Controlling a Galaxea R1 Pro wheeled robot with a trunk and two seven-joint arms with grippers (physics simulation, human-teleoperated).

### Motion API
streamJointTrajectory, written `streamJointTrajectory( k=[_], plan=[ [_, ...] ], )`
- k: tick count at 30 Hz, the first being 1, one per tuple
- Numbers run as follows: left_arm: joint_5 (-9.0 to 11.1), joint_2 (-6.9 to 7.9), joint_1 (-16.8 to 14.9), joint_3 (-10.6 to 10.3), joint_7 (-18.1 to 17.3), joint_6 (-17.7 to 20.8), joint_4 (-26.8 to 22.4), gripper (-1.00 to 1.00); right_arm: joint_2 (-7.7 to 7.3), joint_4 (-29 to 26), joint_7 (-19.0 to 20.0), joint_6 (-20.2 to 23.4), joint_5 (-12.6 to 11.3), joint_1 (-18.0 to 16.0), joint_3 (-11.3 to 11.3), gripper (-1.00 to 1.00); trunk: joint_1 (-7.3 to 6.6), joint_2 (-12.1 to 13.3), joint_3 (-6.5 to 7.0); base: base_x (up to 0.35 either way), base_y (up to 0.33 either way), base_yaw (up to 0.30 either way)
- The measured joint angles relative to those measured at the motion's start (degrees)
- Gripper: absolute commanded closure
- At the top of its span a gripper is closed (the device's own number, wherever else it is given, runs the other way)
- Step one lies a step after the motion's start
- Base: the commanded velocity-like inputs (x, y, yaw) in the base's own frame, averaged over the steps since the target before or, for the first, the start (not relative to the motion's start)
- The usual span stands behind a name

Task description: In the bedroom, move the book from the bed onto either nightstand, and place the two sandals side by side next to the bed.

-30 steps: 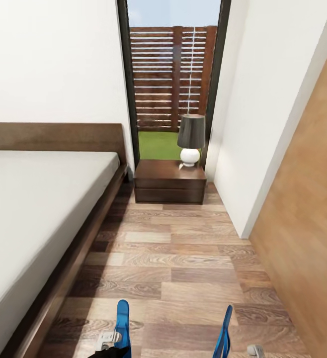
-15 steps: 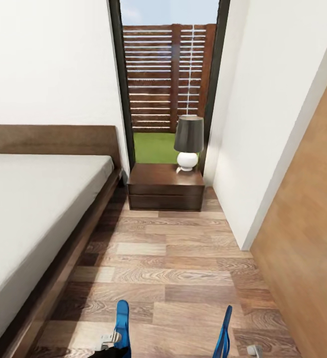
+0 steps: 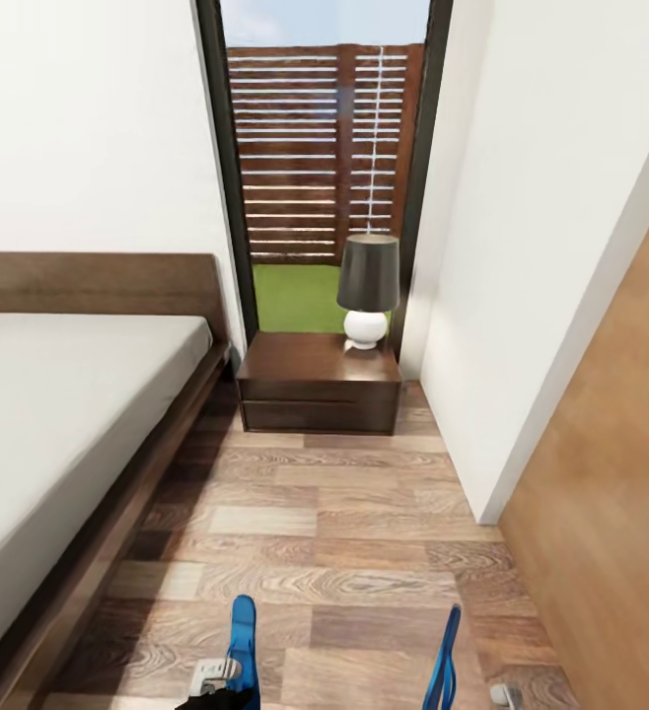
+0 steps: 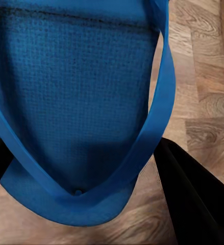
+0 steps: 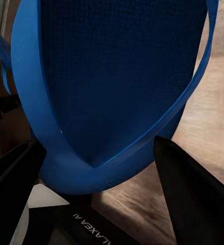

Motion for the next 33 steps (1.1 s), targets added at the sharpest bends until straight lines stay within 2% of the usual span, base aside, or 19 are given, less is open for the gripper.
streamJointTrajectory(
  k=[10,33],
  plan=[
    [0.00,0.00,0.00,0.01,0.00,0.00,0.00,1.00,0.00,0.01,-0.10,-0.02,0.00,0.00,0.00,1.00,0.00,0.00,0.00,0.316,-0.113,0.000],
    [0.00,0.09,0.00,0.09,0.00,-0.01,0.00,1.00,0.07,0.04,-0.10,-0.04,0.00,0.00,0.00,1.00,0.00,0.00,0.00,0.320,-0.003,0.000]
  ],
)
